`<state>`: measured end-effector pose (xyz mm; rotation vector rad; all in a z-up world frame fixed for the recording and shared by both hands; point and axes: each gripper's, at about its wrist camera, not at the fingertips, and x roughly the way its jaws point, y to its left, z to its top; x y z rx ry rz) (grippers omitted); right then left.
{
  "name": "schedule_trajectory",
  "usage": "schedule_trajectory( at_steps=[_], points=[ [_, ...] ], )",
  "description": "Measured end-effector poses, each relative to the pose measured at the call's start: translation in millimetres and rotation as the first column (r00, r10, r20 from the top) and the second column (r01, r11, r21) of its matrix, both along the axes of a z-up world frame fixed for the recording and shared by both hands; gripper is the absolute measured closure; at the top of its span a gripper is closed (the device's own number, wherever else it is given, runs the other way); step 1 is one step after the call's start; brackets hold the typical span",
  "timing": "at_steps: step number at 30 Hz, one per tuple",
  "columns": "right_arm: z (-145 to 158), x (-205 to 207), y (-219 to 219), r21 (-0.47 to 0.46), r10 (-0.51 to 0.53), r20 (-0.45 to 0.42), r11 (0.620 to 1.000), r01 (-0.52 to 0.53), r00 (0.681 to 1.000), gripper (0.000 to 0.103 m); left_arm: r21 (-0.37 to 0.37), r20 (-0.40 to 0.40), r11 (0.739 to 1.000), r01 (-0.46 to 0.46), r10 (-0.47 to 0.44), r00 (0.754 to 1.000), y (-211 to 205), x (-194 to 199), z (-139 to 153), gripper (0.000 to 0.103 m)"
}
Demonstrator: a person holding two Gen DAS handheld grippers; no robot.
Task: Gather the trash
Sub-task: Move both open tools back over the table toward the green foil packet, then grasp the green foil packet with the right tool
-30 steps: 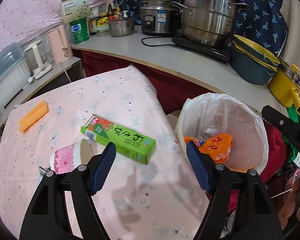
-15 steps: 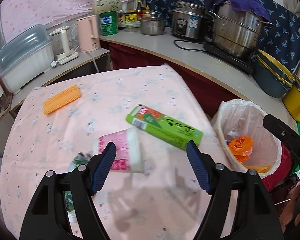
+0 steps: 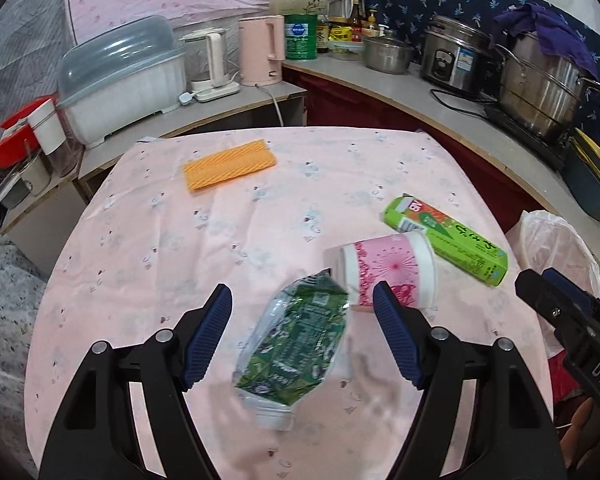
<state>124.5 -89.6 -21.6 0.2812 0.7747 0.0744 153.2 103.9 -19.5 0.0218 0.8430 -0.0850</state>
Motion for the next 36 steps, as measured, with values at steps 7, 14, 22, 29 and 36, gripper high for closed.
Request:
schedule_trajectory(
  at_steps=[7,14,22,29,36],
  points=[
    [-27,1,50,0.03,0.108,-0.07,0.994,-0.106,0.992,0.053,0.036,-0.026,0.998,-0.046,0.047,0.999,45,-14,-21,0.034],
    [-53,6,80,0.076,0.173,-0.141,0.984,-0.164,0.975,0.053,0.037,-0.087,0.995,-0.088,0.091,0.992,73,-17,-48,0.034],
    [-72,19,102,0.095,0.212,-0.194,0.976,-0.196,0.958,0.053,0.035,-0.153,0.995,-0.094,0.098,0.983,82,-12,-74,0.034],
    [-85,34,116,0.115,0.232,-0.225,0.971,-0.211,0.946,0.053,0.03,-0.184,0.996,-0.086,0.09,0.979,87,-7,-88,0.034],
    [-89,48,128,0.12,0.246,-0.225,0.967,-0.224,0.943,0.053,0.015,-0.197,0.996,-0.084,0.085,0.977,92,-3,-93,0.034]
  ],
)
